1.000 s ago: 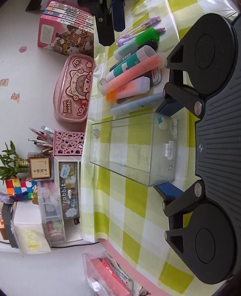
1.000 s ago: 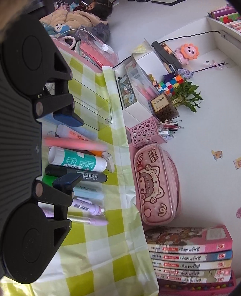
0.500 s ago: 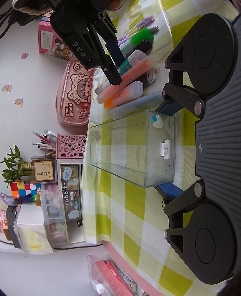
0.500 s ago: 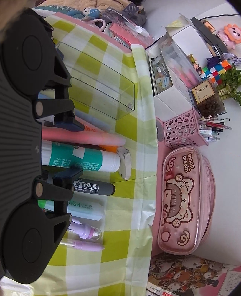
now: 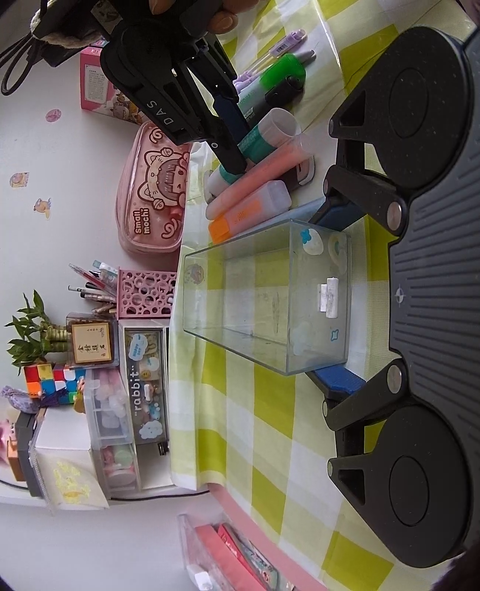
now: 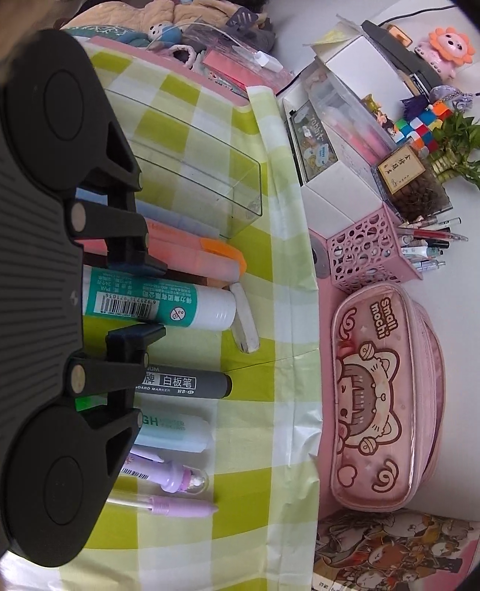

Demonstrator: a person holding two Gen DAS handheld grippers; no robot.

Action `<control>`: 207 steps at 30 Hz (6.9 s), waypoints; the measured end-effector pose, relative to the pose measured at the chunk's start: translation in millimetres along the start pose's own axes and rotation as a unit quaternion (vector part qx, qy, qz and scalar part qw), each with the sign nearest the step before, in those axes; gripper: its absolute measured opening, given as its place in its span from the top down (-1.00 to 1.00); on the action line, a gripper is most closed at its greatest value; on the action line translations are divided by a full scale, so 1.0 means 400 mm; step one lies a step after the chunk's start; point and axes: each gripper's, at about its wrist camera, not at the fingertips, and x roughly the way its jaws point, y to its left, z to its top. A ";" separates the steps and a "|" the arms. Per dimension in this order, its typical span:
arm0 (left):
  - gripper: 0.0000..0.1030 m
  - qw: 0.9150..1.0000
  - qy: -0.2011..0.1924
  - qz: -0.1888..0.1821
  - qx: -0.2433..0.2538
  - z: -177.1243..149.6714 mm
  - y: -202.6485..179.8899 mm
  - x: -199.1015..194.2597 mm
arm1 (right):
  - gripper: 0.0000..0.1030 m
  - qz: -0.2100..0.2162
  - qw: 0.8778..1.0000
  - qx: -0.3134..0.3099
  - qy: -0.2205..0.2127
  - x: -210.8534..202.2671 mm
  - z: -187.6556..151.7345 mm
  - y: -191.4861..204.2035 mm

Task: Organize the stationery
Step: 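Reach the right tool down and grasp the white-and-green glue stick, then carry the glue stick into the clear plastic box and open the right tool, then grasp the pink highlighter with the right tool, then lower the pink highlighter into the clear box beside the glue stick, release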

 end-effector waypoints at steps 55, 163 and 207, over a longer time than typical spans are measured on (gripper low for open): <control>-0.40 1.000 0.000 0.002 0.001 -0.003 -0.002 -0.003 | 0.49 0.108 0.992 -0.005 0.065 0.068 -0.009 0.252; -0.40 1.000 -0.002 -0.001 0.001 -0.004 -0.009 -0.004 | 0.81 0.054 0.985 0.151 -0.061 -0.049 -0.069 -0.013; -0.41 1.000 -0.002 0.000 0.001 -0.004 -0.012 -0.005 | 0.79 0.035 0.999 -0.007 0.017 0.057 -0.031 0.276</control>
